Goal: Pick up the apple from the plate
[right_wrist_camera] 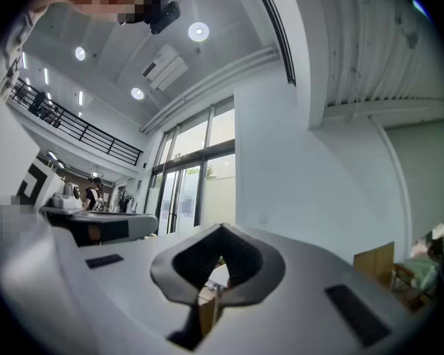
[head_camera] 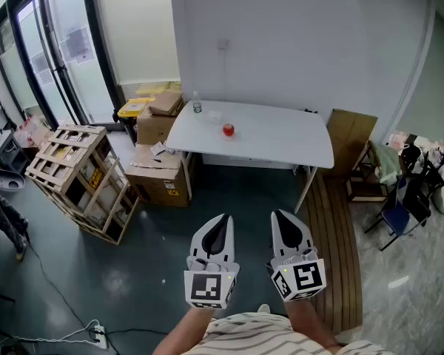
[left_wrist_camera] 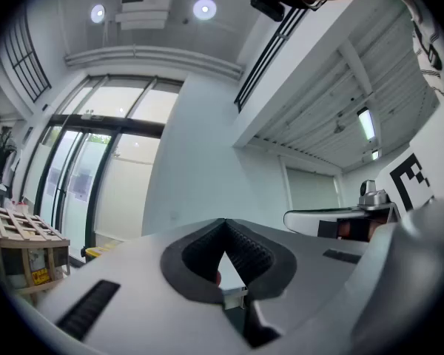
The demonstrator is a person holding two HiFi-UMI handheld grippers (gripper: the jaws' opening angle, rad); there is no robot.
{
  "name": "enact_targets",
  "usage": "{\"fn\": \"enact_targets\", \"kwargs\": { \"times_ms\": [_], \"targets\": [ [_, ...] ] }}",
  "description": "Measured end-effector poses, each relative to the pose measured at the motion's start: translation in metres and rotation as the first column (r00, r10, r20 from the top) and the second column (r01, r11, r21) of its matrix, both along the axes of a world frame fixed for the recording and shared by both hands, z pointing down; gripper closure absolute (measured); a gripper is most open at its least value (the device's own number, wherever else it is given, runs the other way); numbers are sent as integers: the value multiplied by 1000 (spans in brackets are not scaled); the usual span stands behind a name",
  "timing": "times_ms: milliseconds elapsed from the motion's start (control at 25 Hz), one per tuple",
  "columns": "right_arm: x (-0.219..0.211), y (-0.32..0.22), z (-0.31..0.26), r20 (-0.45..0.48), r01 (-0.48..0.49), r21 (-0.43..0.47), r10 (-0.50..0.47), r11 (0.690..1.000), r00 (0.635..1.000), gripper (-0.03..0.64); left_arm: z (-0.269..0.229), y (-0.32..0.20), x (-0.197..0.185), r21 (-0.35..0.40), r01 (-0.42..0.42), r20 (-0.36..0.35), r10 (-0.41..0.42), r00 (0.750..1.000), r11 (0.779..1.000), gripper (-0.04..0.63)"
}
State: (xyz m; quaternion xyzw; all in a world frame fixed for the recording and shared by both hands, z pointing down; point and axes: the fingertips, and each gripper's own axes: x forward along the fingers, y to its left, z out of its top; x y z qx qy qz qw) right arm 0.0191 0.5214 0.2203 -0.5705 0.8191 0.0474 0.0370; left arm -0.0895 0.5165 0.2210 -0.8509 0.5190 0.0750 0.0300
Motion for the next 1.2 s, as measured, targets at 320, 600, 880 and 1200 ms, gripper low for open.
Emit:
{"fn": "enact_targets", "kwargs": {
  "times_ms": [320, 600, 880, 1200],
  "targets": [
    [54, -17, 2, 21, 34, -6, -34, 999, 999, 606, 1, -17, 62, -5, 26, 38, -26, 999, 1000, 592],
    [112, -39, 7, 62, 74, 17, -75, 997, 995, 606, 6, -33, 115, 4, 69, 76, -69, 995, 998, 592],
    [149, -67, 7, 45, 116, 52, -119, 992, 992, 606, 13, -58, 162, 30, 119, 127, -122, 984, 992, 592],
    [130, -125, 26, 67, 139, 22, -140, 990, 988, 606, 34, -111, 134, -14, 147, 101, -145, 984, 989, 592]
  ]
}}
